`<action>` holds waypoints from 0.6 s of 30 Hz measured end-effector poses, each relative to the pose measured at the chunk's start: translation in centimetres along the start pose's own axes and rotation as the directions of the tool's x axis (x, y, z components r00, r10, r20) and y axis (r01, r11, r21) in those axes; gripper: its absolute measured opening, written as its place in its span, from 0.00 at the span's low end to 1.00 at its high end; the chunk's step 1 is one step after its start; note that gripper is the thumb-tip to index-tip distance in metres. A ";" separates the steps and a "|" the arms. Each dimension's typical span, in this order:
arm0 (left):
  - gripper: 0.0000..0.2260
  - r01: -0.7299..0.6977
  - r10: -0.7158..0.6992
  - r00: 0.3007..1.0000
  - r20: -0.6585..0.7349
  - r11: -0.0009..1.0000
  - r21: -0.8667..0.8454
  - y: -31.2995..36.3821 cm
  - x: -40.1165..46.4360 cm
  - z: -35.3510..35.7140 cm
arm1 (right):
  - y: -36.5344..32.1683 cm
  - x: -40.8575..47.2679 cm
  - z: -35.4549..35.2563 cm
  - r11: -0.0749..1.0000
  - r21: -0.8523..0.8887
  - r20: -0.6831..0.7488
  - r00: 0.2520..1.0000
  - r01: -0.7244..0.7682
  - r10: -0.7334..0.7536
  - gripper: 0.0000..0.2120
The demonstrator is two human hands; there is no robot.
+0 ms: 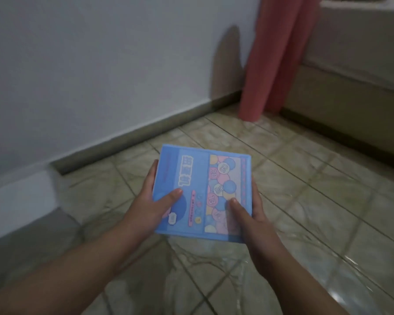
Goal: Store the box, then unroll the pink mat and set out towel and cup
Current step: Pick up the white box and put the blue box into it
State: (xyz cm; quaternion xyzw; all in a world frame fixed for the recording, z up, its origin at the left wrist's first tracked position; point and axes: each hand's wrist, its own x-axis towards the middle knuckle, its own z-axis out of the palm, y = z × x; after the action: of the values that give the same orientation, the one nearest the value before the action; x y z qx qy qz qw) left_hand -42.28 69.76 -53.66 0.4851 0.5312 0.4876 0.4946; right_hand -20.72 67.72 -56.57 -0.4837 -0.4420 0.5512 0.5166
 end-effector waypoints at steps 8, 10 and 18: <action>0.36 -0.086 0.081 0.963 -0.256 0.996 -0.009 5.7 -1.6 -20.2 | -3.3 3.7 21.4 0.991 0.073 0.291 0.948 0.112 -0.129 0.24; 0.36 -0.108 0.103 0.939 -0.327 0.994 0.002 6.0 -2.1 -24.6 | -3.2 4.2 26.2 0.989 0.089 0.357 0.923 0.116 -0.141 0.22; 0.34 -0.084 0.072 0.855 -0.514 0.996 0.001 4.3 -3.4 -38.8 | -0.1 7.2 41.7 0.995 -0.023 0.515 0.854 0.095 -0.070 0.30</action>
State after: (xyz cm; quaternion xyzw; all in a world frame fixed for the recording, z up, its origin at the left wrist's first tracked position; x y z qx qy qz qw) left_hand -80.76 65.17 -47.86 0.3532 0.6185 0.6247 0.3202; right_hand -61.94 75.39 -51.10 -0.3120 -0.5967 0.6271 0.3916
